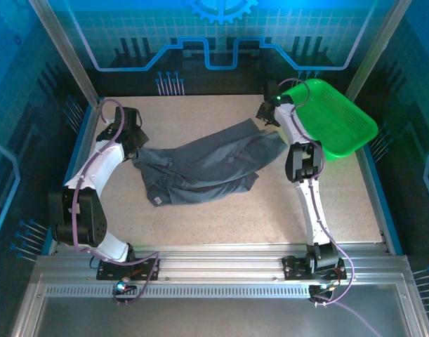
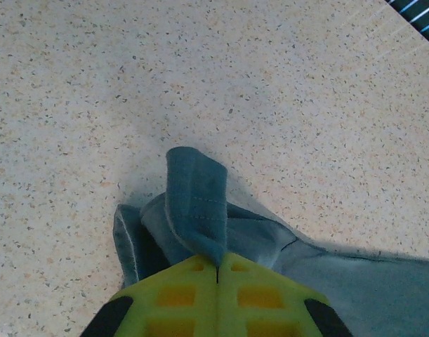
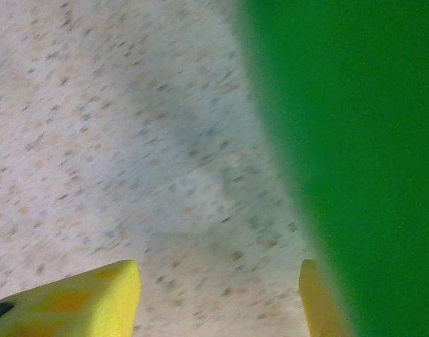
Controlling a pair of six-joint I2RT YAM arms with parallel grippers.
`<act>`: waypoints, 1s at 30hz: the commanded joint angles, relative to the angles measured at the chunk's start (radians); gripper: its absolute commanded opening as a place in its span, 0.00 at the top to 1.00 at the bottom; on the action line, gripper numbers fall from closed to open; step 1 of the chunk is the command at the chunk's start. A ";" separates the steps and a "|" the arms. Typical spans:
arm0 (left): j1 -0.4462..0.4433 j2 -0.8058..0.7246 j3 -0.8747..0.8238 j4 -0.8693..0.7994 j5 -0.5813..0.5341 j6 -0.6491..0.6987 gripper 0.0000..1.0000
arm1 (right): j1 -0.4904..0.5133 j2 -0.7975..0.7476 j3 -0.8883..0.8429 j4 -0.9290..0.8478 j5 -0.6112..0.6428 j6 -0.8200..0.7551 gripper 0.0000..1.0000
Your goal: Fold and stack the t-shirts
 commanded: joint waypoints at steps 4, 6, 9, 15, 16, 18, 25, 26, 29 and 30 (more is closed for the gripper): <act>0.003 -0.005 -0.022 0.009 0.023 -0.020 1.00 | 0.093 -0.118 -0.041 0.031 0.040 -0.101 0.35; 0.002 -0.001 -0.021 0.009 0.025 -0.021 1.00 | 0.117 -0.158 -0.095 0.054 0.084 -0.099 0.34; 0.002 0.002 -0.023 0.009 0.029 -0.021 1.00 | 0.141 -0.204 -0.174 0.117 0.105 -0.095 0.32; 0.000 0.000 -0.027 0.011 0.029 -0.020 1.00 | 0.143 -0.048 -0.007 -0.012 0.041 -0.046 0.32; 0.000 0.000 -0.023 0.009 0.029 -0.020 1.00 | 0.143 -0.024 0.012 -0.025 0.025 -0.044 0.32; 0.000 0.000 -0.016 0.006 0.028 -0.018 1.00 | 0.146 -0.003 0.011 -0.028 0.005 -0.037 0.31; 0.000 0.013 -0.002 0.009 0.037 -0.030 1.00 | 0.148 0.067 0.034 -0.065 -0.105 0.007 0.33; 0.000 0.013 -0.001 0.009 0.039 -0.032 1.00 | 0.148 0.075 0.037 -0.077 -0.118 0.015 0.34; 0.000 0.019 0.005 0.013 0.042 -0.037 1.00 | 0.155 0.085 0.037 -0.102 -0.142 0.004 0.45; 0.000 0.021 0.007 0.012 0.041 -0.037 1.00 | 0.159 0.086 0.038 -0.112 -0.140 -0.006 0.50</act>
